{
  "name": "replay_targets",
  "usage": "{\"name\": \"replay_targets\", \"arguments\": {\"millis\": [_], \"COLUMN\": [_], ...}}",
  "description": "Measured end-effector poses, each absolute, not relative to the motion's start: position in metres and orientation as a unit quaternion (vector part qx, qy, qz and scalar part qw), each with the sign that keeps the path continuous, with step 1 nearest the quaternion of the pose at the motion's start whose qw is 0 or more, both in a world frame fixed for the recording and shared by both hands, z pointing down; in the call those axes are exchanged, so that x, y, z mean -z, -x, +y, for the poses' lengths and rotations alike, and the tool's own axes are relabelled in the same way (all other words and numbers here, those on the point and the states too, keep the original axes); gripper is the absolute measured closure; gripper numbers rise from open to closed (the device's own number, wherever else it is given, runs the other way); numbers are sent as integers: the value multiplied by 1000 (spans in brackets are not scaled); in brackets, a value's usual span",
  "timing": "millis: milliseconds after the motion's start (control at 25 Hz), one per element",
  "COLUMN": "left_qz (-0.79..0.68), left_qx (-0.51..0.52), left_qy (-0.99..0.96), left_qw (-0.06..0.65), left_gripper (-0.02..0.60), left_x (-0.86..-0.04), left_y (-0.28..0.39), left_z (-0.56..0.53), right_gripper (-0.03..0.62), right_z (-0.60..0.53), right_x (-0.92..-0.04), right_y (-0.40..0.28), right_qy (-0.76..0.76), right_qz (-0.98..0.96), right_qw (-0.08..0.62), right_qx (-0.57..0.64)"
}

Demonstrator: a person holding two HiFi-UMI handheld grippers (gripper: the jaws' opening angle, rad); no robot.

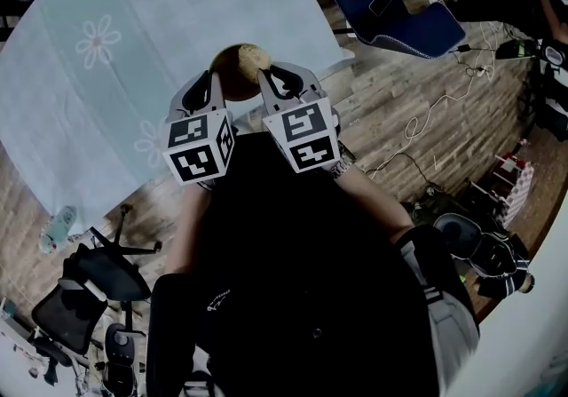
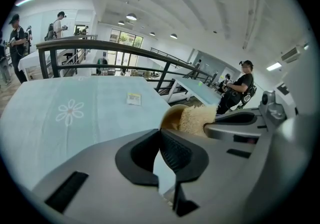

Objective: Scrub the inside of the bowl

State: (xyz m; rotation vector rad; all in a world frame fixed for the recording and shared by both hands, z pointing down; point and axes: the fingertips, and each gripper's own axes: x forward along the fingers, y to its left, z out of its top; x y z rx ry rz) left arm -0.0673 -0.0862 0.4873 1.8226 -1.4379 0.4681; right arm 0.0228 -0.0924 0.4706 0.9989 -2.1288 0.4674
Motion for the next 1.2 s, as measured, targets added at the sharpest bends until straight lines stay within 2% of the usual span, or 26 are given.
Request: {"name": "replay_targets", "arguments": {"millis": [440,680,1200], "left_qz": [-575,-574,-576], "left_qx": [-208,-193,-209], "left_qy": [-686,-654,-590], "left_qw": [395,453,525], "left_gripper": [557,557,557], "left_x": [-523,-562,-647], "left_y": [89,95,102], "left_z": [-84,-85,-111], "right_gripper": [556,556,556], "right_z": [-104,-111,-99], "right_x": [-464,-457,-467], "right_y": [-37,-48,-50], "right_qy": [-411,-431,-438], "right_qz": [-820,-816,-805], "right_qw": [355,336,341], "right_qx": [-183,-187,-210]}}
